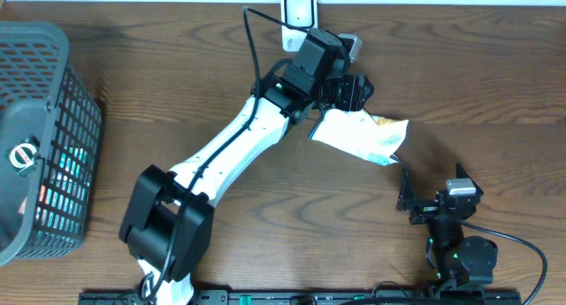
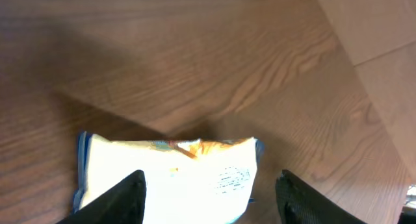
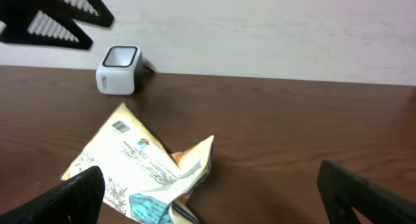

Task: Scan the item barcode
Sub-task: 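Carry the snack bag to the scanner and release it on the table, then move the left gripper back into the grey basket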

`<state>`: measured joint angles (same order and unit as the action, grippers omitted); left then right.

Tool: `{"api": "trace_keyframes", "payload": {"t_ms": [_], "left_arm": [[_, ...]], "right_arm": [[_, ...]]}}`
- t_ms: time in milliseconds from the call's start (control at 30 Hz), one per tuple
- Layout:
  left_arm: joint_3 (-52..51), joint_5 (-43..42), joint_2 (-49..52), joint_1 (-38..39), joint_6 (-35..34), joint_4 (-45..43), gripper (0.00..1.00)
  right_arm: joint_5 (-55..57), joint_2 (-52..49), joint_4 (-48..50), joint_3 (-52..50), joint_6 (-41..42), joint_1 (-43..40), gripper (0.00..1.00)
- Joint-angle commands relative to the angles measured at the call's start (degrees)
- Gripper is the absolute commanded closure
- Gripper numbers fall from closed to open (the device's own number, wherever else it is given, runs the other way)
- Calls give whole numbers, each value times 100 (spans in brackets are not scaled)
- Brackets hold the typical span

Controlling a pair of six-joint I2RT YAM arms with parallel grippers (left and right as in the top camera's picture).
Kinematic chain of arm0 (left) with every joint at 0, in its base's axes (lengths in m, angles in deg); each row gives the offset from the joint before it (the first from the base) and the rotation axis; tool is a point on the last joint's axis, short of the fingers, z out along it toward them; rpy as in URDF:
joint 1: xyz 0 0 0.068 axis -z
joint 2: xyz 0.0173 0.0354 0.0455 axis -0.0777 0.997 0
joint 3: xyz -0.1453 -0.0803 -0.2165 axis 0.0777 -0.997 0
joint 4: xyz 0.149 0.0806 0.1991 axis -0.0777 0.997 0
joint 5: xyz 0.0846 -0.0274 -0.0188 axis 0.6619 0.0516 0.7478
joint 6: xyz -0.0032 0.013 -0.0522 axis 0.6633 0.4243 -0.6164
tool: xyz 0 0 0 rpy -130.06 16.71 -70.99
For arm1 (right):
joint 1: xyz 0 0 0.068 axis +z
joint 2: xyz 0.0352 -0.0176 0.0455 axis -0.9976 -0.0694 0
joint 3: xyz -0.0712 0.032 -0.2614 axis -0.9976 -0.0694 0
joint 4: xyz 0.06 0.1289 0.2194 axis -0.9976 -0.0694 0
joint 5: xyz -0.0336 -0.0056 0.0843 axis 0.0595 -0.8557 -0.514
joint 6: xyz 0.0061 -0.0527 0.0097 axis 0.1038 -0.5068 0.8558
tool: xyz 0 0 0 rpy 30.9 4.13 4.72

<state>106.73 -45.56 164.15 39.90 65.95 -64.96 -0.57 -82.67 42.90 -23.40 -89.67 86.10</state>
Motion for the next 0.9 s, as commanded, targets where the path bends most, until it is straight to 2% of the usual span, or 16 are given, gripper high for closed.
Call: {"api": "trace_keyframes", "payload": {"t_ms": [0, 233, 367, 433, 533, 567, 633, 733, 867], "left_arm": [[258, 46, -708, -313, 50, -48, 35], [258, 81, -2295, -1963, 313, 319, 25], [258, 745, -2861, -3298, 308, 946, 22], [258, 1449, -3023, -4140, 304, 1381, 16], [251, 2238, -3029, -5064, 273, 1840, 13], [225, 2632, -2955, -5604, 234, 2050, 12], [208, 2920, -2822, -6127, 81, 2247, 10], [205, 3032, -2479, -6891, -339, 2653, 10], [203, 3029, -1954, -7440, -855, 3167, 5]], "right_arm": [[-37, 26, -24, -4, -83, 39, 1], [-37, 26, -24, -4, -83, 39, 1], [-37, 26, -24, -4, -83, 39, 1], [-35, 26, -24, -4, -83, 39, 1], [-35, 26, -24, -4, -83, 39, 1], [-37, 26, -24, -4, -83, 39, 1], [-37, 26, -24, -4, -83, 39, 1], [-37, 26, -24, -4, -83, 39, 1], [-35, 26, -24, -4, -83, 39, 1]]}}
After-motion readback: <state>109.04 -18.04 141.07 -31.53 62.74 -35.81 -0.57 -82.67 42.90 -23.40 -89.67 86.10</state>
